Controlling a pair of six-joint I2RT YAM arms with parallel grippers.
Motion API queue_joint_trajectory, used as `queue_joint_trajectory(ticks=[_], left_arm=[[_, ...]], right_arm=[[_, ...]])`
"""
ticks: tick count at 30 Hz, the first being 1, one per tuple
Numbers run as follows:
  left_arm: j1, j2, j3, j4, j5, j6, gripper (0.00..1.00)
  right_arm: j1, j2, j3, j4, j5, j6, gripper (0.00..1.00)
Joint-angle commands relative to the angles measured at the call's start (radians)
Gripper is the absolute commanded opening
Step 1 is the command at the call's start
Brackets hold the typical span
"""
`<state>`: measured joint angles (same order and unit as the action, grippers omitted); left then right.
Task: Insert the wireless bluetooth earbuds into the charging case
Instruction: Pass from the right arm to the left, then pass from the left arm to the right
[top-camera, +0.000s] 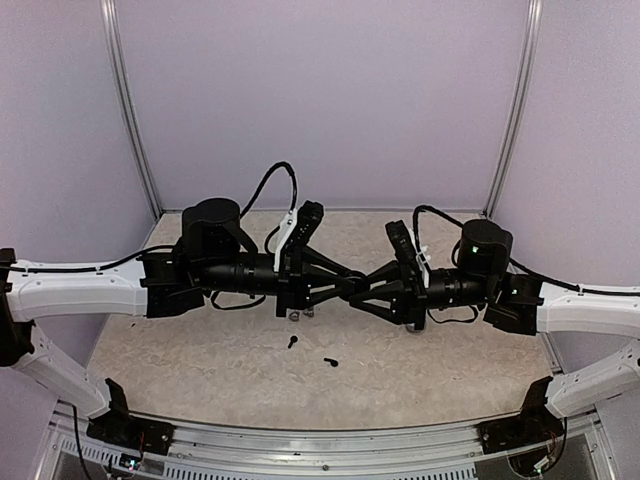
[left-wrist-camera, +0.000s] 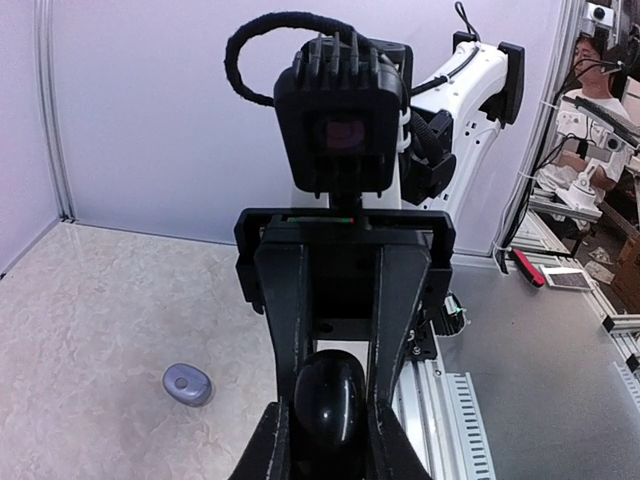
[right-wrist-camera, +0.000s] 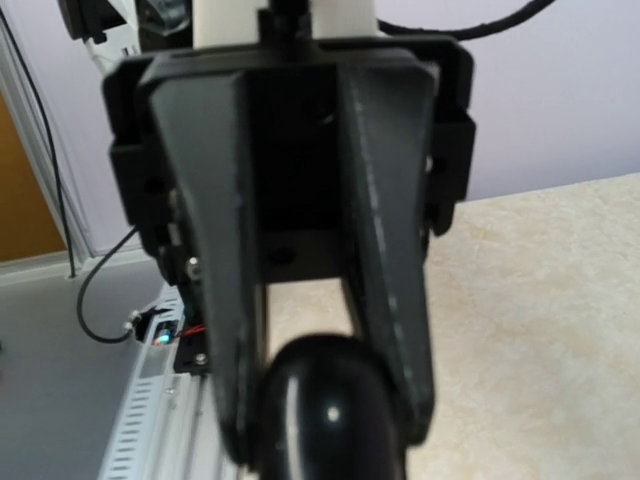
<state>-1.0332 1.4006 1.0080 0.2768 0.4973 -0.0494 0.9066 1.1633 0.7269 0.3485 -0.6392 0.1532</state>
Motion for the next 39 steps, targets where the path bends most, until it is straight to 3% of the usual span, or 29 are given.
queue_joint_trajectory(ticks=[1,13,16,23,31,39], left_arm=[[-0.005,0.012,0.048,-0.012,0.036,-0.008,0.12],[-0.004,0.009,0.068,-0.082,0.048,0.008,0.06],[-0.001,0.009,0.074,-0.091,0.055,0.011,0.06],[-0.001,0.01,0.077,-0.072,0.07,0.005,0.06],[-0.001,0.024,0.081,-0.073,0.077,0.005,0.06],[-0.002,0.021,0.078,-0.057,0.07,0.002,0.06]], right_arm=[[-0.008,-0.012,0.028,0.004,0.014,-0.007,0.31],[-0.007,-0.072,0.042,-0.115,0.062,-0.024,0.65],[-0.007,-0.084,0.045,-0.147,0.074,-0.037,0.69],[-0.007,-0.069,0.065,-0.19,0.024,-0.057,0.64],[-0.008,-0.04,0.085,-0.185,-0.02,-0.051,0.46],[-0.007,-0.029,0.076,-0.18,-0.036,-0.044,0.46]])
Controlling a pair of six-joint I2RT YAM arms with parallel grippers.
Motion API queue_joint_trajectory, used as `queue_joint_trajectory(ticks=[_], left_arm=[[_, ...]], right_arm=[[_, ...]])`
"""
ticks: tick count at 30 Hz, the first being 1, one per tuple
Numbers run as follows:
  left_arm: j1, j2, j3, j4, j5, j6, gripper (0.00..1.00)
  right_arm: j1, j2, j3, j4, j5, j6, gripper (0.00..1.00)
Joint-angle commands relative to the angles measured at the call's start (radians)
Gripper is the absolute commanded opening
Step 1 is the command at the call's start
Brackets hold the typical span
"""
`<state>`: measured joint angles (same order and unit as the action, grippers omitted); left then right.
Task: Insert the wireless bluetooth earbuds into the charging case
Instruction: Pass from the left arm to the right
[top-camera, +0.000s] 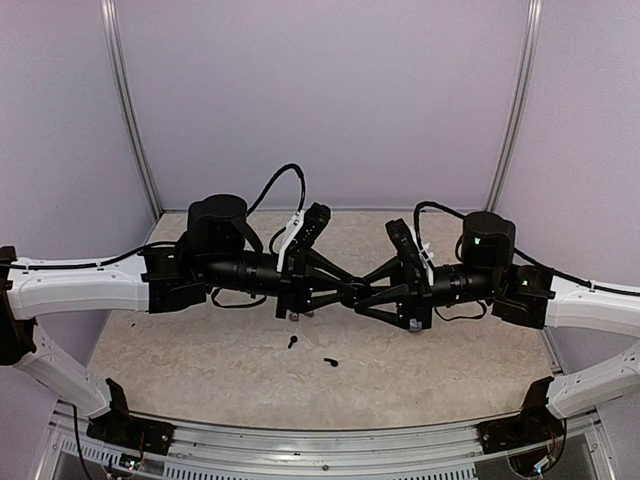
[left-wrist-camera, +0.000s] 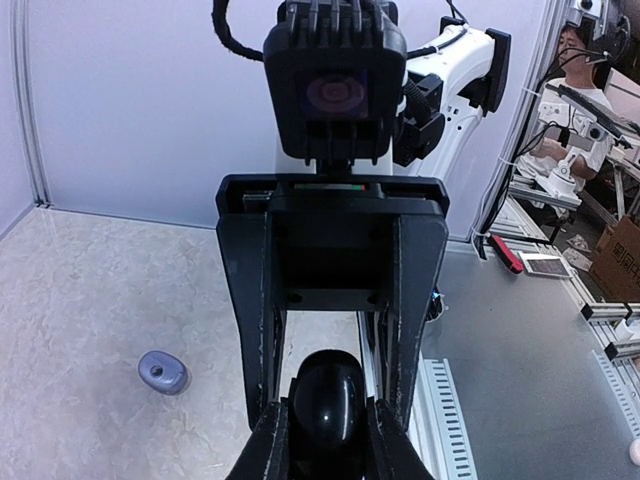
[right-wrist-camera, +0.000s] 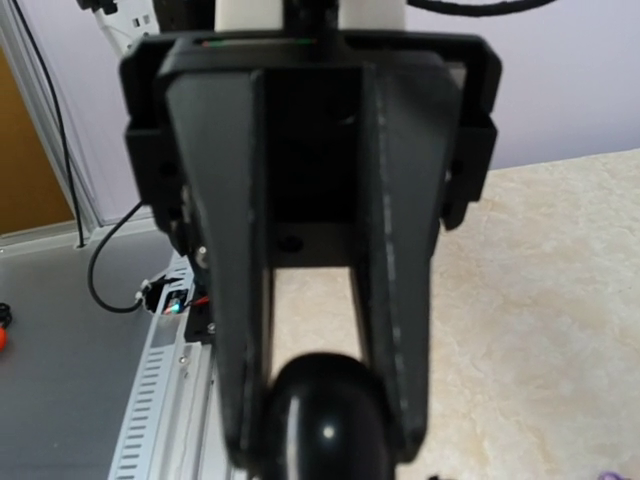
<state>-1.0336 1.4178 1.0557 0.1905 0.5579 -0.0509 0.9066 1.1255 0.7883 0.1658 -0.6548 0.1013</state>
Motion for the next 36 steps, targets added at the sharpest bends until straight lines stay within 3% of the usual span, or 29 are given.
queue_joint_trajectory(ticks=[1,17,22,30,32,36], left_arm=[[-0.001,0.003,0.03,0.029,0.006,0.004,0.06],[-0.002,-0.009,0.021,0.033,-0.009,0.001,0.05],[-0.002,-0.009,0.024,0.035,-0.008,0.0,0.05],[-0.001,-0.004,0.026,0.027,-0.008,0.002,0.05],[-0.001,-0.006,0.024,0.024,-0.017,0.0,0.12],[0.0,-0.015,0.026,0.011,-0.028,-0.006,0.43]], right_arm=[[-0.008,0.01,0.012,0.004,-0.018,0.011,0.46],[-0.008,0.016,0.006,0.006,-0.041,0.009,0.28],[-0.008,0.02,0.005,0.003,-0.039,0.01,0.35],[-0.008,0.019,0.001,0.002,-0.04,0.007,0.23],[-0.008,0.019,0.005,-0.002,-0.04,0.003,0.2],[-0.008,0.011,0.009,-0.013,-0.032,-0.009,0.14]])
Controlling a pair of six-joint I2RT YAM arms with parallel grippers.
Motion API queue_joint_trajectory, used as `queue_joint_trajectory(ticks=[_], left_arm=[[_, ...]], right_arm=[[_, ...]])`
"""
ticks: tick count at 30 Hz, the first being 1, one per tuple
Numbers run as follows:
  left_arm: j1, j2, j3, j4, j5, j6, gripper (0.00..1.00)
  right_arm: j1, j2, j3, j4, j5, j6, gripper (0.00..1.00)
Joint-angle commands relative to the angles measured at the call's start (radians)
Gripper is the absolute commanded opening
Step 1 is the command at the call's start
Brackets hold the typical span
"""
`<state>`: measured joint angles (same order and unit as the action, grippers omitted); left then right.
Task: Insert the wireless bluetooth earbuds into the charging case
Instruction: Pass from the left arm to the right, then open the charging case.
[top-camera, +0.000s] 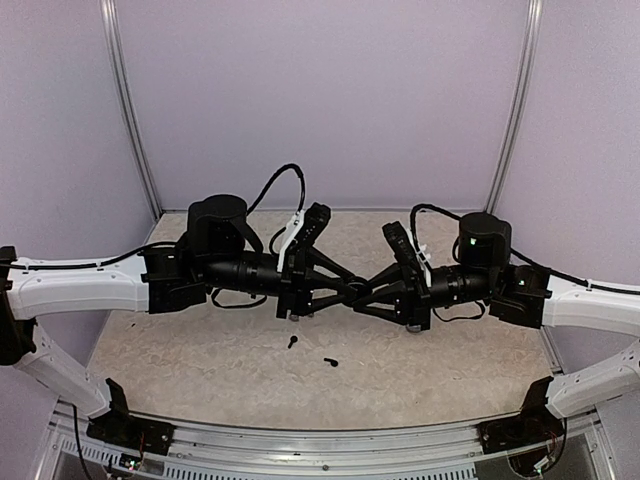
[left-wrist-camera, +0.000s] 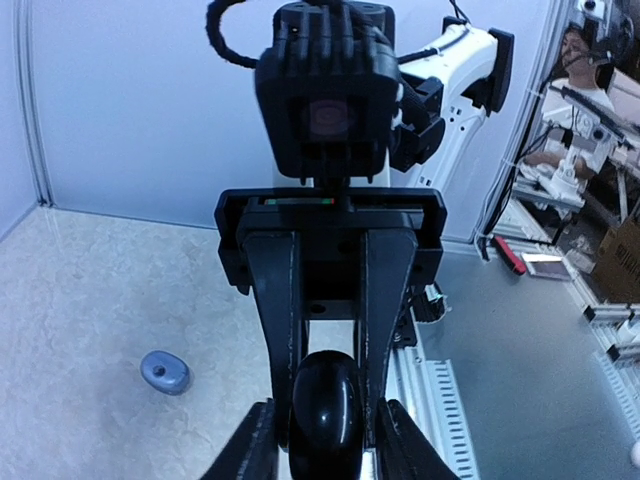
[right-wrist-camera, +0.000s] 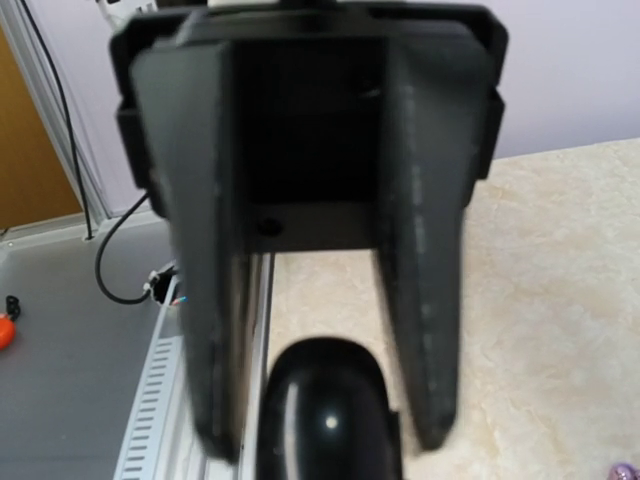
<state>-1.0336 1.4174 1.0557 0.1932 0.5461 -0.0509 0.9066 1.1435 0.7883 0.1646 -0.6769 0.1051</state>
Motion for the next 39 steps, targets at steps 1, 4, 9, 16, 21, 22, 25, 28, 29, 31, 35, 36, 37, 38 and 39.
queue_joint_trajectory(ticks=[1,4,9,16,21,22,25,28,29,31,35,36,37,38,39], left_arm=[[0.0,-0.017,0.026,0.006,-0.02,-0.009,0.46],[0.003,-0.023,0.026,0.003,-0.039,-0.02,0.47],[0.019,-0.025,0.028,0.003,-0.07,-0.039,0.46],[0.046,-0.036,0.026,0.009,-0.097,-0.048,0.44],[0.066,-0.046,0.017,0.011,-0.103,-0.056,0.44],[0.069,-0.049,0.014,0.011,-0.106,-0.058,0.44],[0.083,-0.057,0.006,0.002,-0.114,-0.058,0.45],[0.108,-0.084,-0.013,0.002,-0.11,-0.057,0.46],[0.107,-0.098,-0.021,0.004,-0.102,-0.042,0.48],[0.074,-0.119,-0.029,-0.017,-0.102,0.01,0.52],[0.021,-0.111,-0.015,-0.046,-0.112,0.042,0.59],[0.019,-0.098,-0.01,-0.052,-0.112,0.039,0.59],[0.014,-0.081,0.0,-0.061,-0.112,0.04,0.59],[0.009,-0.071,0.005,-0.063,-0.112,0.04,0.59],[0.004,-0.061,0.007,-0.059,-0.112,0.04,0.59]], right_arm=[[-0.009,-0.009,0.009,-0.013,-0.008,-0.015,0.13],[-0.009,-0.013,0.011,-0.023,-0.009,-0.024,0.07],[-0.009,-0.02,0.007,-0.034,-0.019,-0.033,0.02],[-0.009,-0.031,-0.003,-0.04,-0.028,-0.037,0.0],[-0.009,-0.033,-0.013,-0.032,-0.029,-0.032,0.0],[-0.009,-0.034,-0.016,-0.029,-0.027,-0.032,0.0],[-0.01,-0.042,-0.028,-0.016,-0.022,-0.023,0.0],[-0.017,-0.049,-0.042,-0.002,-0.018,-0.006,0.0],[-0.021,-0.05,-0.046,0.0,-0.017,-0.001,0.0],[-0.024,-0.051,-0.048,-0.001,-0.008,0.003,0.0],[-0.026,-0.044,-0.037,-0.011,-0.005,0.0,0.0],[-0.026,-0.042,-0.034,-0.011,-0.006,-0.002,0.0],[-0.026,-0.037,-0.032,-0.01,-0.011,-0.001,0.0],[-0.026,-0.034,-0.03,-0.01,-0.014,-0.001,0.0],[-0.027,-0.031,-0.027,-0.01,-0.017,-0.002,0.0]])
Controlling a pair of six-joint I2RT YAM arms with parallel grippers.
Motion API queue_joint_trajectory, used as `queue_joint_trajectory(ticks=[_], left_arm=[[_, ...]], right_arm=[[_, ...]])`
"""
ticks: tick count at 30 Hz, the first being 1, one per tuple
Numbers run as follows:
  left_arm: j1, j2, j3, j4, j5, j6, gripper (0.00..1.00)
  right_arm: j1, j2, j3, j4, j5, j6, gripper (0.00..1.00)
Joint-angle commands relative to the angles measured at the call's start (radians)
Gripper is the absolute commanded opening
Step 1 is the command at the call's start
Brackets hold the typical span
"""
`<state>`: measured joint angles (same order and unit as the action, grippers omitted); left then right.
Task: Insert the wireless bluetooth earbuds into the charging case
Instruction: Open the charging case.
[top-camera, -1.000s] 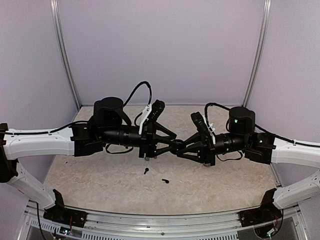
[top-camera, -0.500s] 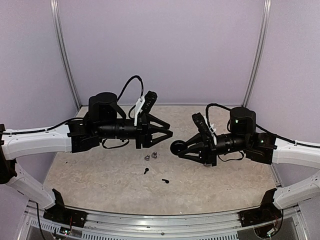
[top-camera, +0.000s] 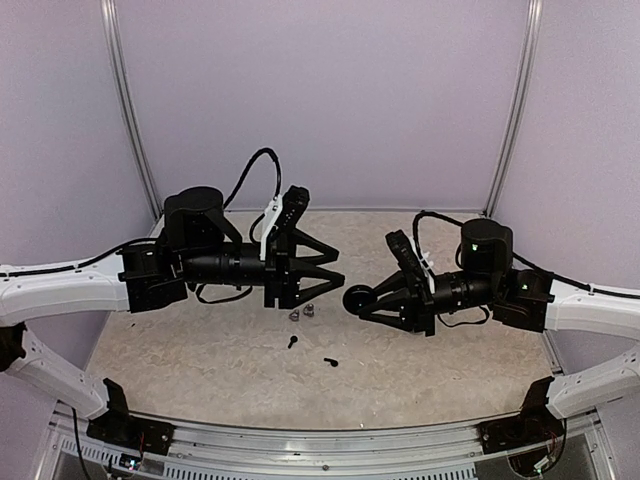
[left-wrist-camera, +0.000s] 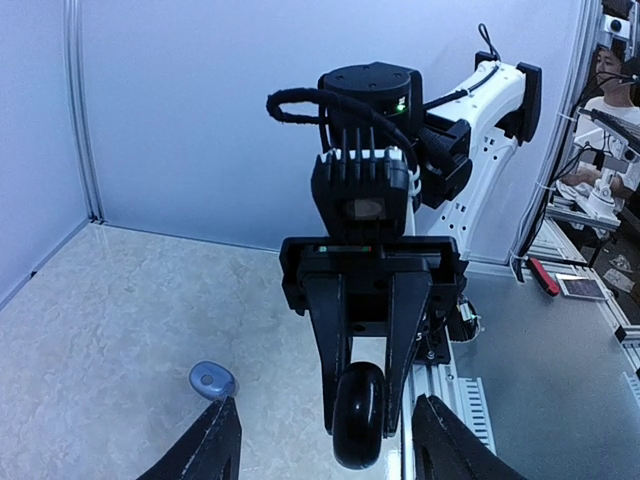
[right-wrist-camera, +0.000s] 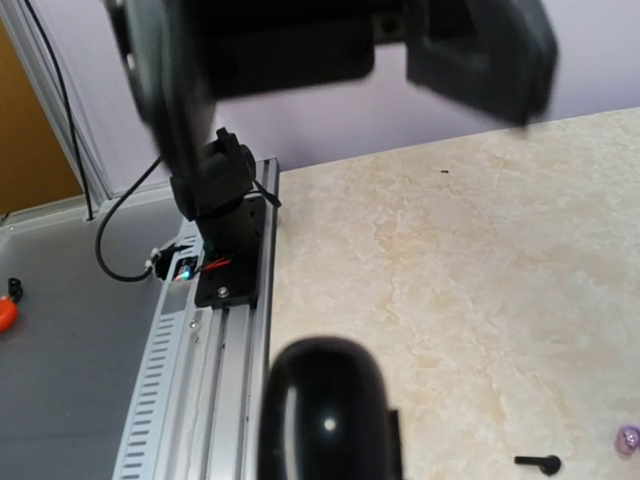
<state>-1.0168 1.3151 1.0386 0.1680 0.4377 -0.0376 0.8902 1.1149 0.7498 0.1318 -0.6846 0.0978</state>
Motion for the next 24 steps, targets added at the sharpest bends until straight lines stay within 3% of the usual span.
queue_joint_trajectory(ticks=[1,13,24], left_arm=[[-0.02,0.049,0.024,-0.026,-0.002,0.027,0.6],[-0.035,0.117,0.047,-0.027,0.002,0.022,0.59],[-0.001,0.101,0.042,0.002,-0.03,-0.01,0.53]], right_arm=[[-0.01,0.002,0.014,0.021,-0.014,0.005,0.0],[-0.009,0.006,0.022,0.02,-0.027,-0.009,0.0],[0.003,-0.028,0.008,-0.024,-0.021,-0.122,0.0]])
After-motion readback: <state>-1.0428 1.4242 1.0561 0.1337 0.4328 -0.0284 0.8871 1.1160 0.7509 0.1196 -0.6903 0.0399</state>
